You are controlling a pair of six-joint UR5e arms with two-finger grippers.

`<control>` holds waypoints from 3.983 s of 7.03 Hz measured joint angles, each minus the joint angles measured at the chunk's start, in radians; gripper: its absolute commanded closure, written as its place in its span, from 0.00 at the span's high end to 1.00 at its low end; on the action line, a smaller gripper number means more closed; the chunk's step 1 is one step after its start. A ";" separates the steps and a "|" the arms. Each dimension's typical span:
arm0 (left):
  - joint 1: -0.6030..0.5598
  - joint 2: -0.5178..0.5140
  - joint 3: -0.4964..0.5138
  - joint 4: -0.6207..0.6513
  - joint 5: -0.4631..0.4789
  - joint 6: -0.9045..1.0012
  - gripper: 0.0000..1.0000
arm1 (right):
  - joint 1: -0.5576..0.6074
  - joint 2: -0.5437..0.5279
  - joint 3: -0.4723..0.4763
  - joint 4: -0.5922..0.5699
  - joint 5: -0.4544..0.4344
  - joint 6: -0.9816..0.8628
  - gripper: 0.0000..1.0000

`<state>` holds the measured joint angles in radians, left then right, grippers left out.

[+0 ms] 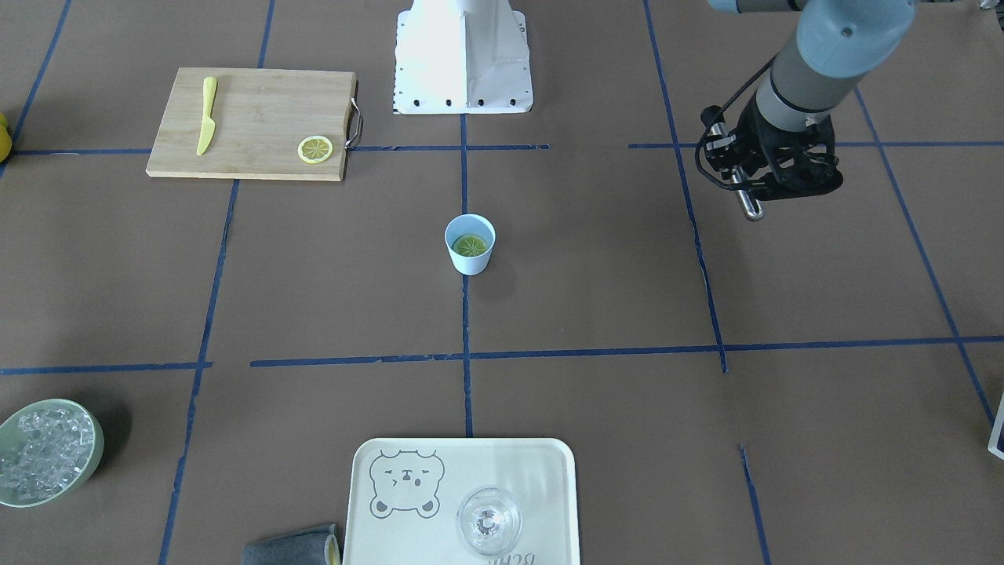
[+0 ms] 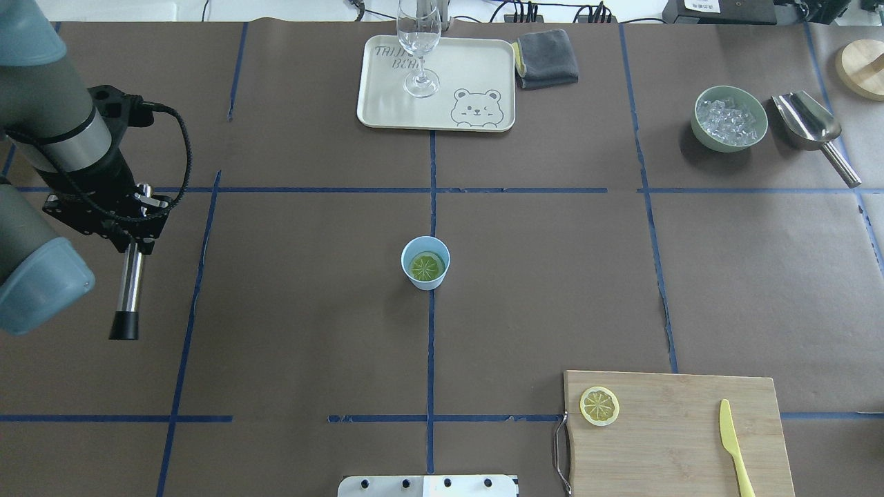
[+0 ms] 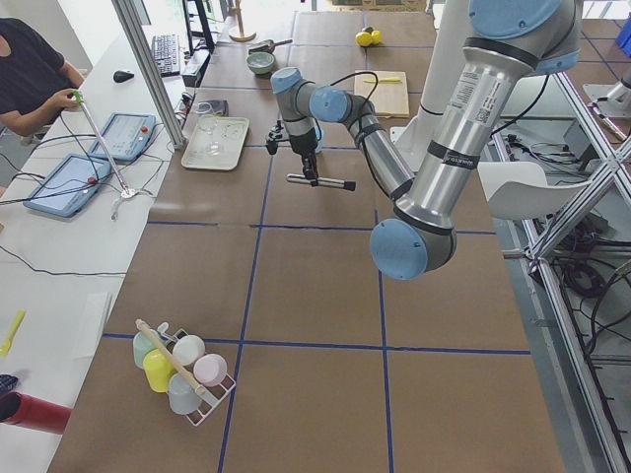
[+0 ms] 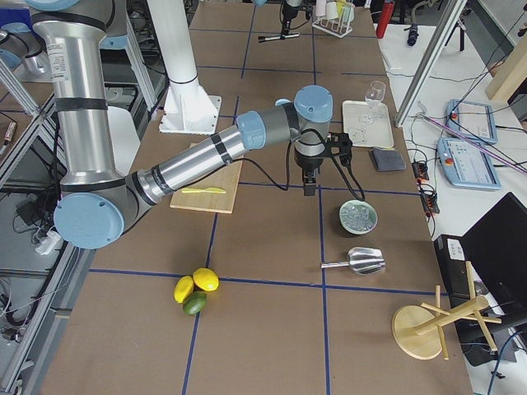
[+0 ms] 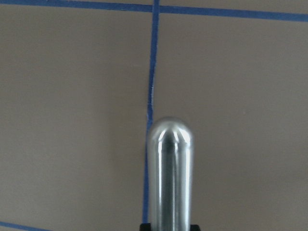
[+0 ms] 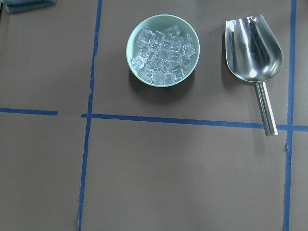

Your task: Squeeze lemon into cup

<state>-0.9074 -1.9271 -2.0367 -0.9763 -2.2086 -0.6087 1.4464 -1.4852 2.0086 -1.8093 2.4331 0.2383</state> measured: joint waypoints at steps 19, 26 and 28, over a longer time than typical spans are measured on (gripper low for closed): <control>-0.101 0.133 0.438 -0.519 -0.177 0.111 1.00 | 0.005 0.022 0.019 -0.003 -0.014 -0.002 1.00; -0.449 0.137 0.314 -0.521 -0.135 0.417 1.00 | 0.033 -0.015 -0.127 0.004 -0.014 -0.074 1.00; -0.540 0.194 0.313 -0.520 -0.135 0.519 1.00 | 0.067 -0.038 -0.234 0.068 -0.012 -0.192 1.00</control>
<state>-1.4470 -1.7335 -1.7235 -1.4965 -2.3434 -0.0900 1.5134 -1.5236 1.7751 -1.7413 2.4212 0.0464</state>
